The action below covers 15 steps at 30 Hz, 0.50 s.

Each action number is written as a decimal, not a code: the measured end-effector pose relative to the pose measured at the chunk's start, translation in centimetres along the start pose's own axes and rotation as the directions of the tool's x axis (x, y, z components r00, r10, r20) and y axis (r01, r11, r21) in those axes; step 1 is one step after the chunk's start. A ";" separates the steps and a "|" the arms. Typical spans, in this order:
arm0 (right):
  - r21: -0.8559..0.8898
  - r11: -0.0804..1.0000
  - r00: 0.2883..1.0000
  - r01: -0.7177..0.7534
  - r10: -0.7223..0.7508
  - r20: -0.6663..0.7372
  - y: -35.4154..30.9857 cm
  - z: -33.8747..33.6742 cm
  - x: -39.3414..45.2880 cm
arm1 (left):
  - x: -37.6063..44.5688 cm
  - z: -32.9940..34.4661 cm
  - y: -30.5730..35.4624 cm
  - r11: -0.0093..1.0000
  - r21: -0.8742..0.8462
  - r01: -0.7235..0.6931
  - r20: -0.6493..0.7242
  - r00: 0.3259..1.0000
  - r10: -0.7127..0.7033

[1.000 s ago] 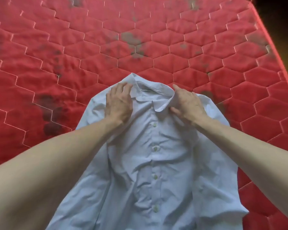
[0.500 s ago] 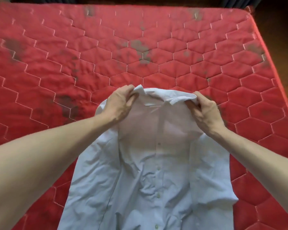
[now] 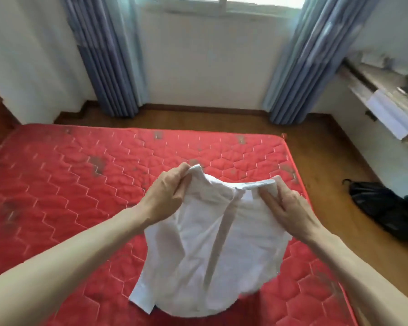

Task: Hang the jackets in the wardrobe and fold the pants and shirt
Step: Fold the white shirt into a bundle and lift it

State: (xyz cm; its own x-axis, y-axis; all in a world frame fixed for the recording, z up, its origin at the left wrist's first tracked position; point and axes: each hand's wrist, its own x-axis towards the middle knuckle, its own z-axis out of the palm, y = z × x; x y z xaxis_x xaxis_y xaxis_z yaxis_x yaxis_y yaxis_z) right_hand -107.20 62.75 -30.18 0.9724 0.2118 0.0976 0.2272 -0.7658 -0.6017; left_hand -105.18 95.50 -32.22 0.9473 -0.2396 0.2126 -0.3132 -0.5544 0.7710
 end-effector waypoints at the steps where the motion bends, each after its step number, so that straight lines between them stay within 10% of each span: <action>1: -0.067 0.997 0.999 0.037 -0.037 0.001 -1.8 -2.3 -0.5 | -0.4 -1.8 2.5 0.999 0.042 -0.014 0.022 1.000 0.013; 8: -0.194 0.952 0.944 0.235 -0.272 -0.189 -12.7 -14.2 -3.7 | -3.9 -11.8 17.4 0.995 0.068 0.070 -0.020 0.997 -0.069; 12: 0.048 0.974 0.896 0.222 -0.223 0.383 -15.3 -15.9 -7.3 | -8.4 -14.1 21.1 0.982 -0.021 0.188 0.065 0.980 -0.186; 15: 0.021 0.965 0.899 0.260 -0.250 0.359 -16.3 -17.4 -7.6 | -11.2 -15.7 22.9 0.955 0.027 0.295 0.217 0.931 -0.293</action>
State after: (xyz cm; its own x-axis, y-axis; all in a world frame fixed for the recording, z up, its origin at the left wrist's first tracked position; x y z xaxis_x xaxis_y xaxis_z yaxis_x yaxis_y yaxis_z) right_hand -117.37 63.04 -7.33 0.7988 0.5998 -0.0462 0.4709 -0.6712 -0.5725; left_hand -121.89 97.97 -7.54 0.9594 -0.2332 -0.1585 -0.0218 -0.6218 0.7829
